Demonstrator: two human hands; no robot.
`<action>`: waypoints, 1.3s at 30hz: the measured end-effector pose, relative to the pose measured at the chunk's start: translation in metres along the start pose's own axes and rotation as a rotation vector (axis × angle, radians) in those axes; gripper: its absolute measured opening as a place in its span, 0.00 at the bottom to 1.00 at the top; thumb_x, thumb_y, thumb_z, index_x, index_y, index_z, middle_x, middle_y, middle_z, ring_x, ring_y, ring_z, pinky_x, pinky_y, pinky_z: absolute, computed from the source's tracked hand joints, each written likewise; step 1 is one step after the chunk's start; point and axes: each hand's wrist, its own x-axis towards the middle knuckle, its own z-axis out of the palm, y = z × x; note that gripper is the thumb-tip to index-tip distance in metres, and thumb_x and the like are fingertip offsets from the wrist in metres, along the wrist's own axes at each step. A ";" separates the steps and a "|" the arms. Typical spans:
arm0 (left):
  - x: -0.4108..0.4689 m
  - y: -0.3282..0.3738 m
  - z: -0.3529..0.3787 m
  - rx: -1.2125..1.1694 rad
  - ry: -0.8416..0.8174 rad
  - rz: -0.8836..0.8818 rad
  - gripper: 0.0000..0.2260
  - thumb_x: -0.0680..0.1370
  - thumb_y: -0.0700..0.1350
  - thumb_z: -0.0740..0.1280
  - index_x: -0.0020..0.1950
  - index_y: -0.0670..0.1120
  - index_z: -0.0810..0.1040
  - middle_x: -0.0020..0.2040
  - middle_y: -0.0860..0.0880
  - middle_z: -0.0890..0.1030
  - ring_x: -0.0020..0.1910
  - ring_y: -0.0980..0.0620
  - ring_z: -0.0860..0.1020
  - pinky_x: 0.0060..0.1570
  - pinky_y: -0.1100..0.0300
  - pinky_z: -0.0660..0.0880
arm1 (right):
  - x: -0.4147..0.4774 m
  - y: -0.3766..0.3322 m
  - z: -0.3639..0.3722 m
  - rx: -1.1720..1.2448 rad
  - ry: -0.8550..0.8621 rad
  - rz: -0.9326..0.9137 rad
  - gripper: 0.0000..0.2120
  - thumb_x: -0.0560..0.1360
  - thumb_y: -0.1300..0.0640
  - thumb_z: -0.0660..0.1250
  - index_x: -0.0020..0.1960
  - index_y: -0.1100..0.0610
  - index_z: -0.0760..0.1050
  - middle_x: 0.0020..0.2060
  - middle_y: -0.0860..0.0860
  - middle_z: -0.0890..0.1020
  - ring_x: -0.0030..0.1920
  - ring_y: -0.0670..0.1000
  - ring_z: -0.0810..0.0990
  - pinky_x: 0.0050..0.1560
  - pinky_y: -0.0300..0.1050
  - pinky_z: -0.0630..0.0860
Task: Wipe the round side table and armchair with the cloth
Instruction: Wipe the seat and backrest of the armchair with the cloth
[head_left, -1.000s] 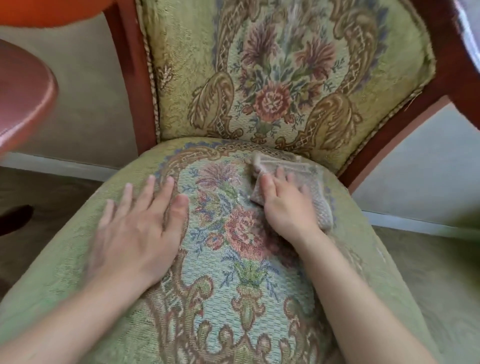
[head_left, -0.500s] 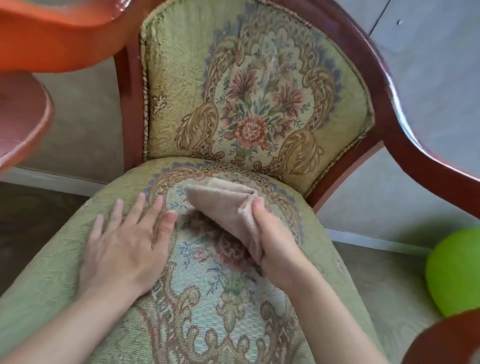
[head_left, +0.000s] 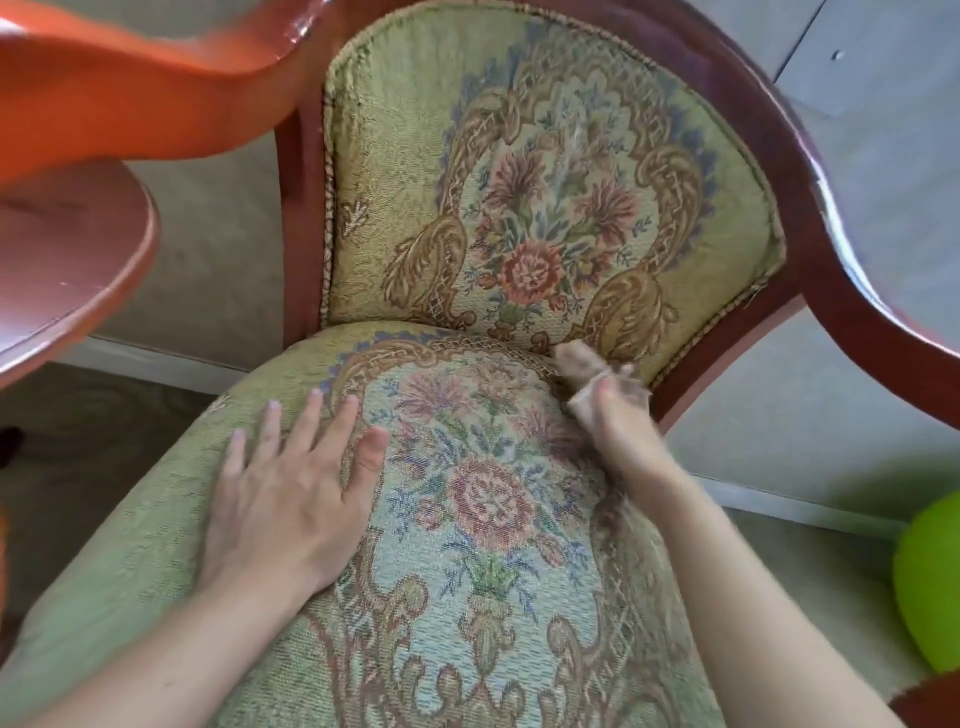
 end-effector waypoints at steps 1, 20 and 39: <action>0.000 0.000 0.000 0.005 0.001 -0.001 0.38 0.73 0.71 0.23 0.80 0.61 0.42 0.81 0.54 0.44 0.81 0.46 0.46 0.79 0.44 0.45 | 0.000 0.001 0.017 -0.179 -0.078 -0.068 0.25 0.85 0.43 0.46 0.75 0.53 0.67 0.76 0.56 0.68 0.70 0.57 0.70 0.70 0.48 0.66; 0.000 -0.002 0.000 -0.047 0.026 0.008 0.38 0.73 0.70 0.23 0.81 0.59 0.44 0.82 0.52 0.46 0.82 0.47 0.47 0.79 0.45 0.44 | -0.114 -0.043 0.039 0.452 -0.556 -0.008 0.22 0.81 0.36 0.55 0.60 0.44 0.83 0.60 0.44 0.84 0.64 0.45 0.79 0.70 0.47 0.67; 0.001 0.000 0.000 -0.009 -0.004 0.005 0.40 0.72 0.70 0.22 0.81 0.58 0.45 0.82 0.51 0.46 0.81 0.44 0.47 0.79 0.42 0.45 | -0.023 -0.034 0.052 -0.218 -0.051 -0.044 0.25 0.85 0.42 0.45 0.73 0.48 0.71 0.74 0.55 0.71 0.76 0.61 0.63 0.77 0.63 0.55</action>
